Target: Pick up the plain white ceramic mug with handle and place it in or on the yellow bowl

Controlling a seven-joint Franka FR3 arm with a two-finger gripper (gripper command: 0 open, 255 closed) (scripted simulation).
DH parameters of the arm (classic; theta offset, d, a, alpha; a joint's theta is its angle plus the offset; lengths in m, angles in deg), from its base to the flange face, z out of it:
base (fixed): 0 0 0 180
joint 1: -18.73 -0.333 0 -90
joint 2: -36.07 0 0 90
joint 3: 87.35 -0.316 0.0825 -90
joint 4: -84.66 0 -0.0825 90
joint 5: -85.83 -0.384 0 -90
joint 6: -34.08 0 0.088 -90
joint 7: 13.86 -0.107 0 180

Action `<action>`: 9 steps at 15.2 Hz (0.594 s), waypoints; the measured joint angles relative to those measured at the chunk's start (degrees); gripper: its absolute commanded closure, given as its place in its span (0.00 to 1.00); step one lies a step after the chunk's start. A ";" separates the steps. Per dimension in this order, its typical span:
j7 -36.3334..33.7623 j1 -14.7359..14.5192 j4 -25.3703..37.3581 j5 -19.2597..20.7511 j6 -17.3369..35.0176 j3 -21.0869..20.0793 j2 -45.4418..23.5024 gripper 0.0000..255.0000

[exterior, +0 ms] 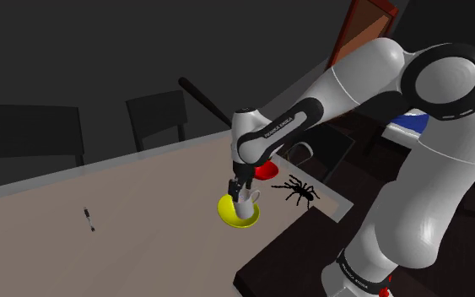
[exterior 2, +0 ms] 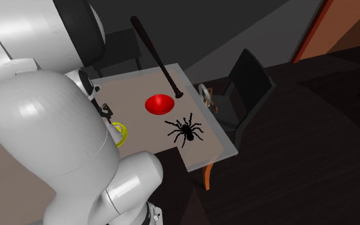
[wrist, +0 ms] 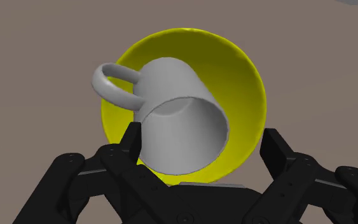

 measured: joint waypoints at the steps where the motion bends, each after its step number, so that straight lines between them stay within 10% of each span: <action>1: 0.12 0.05 0.55 0.04 -1.85 0.06 1.34 0.00; 9: 0.13 -0.01 1.87 -0.02 -5.54 -0.01 3.61 0.00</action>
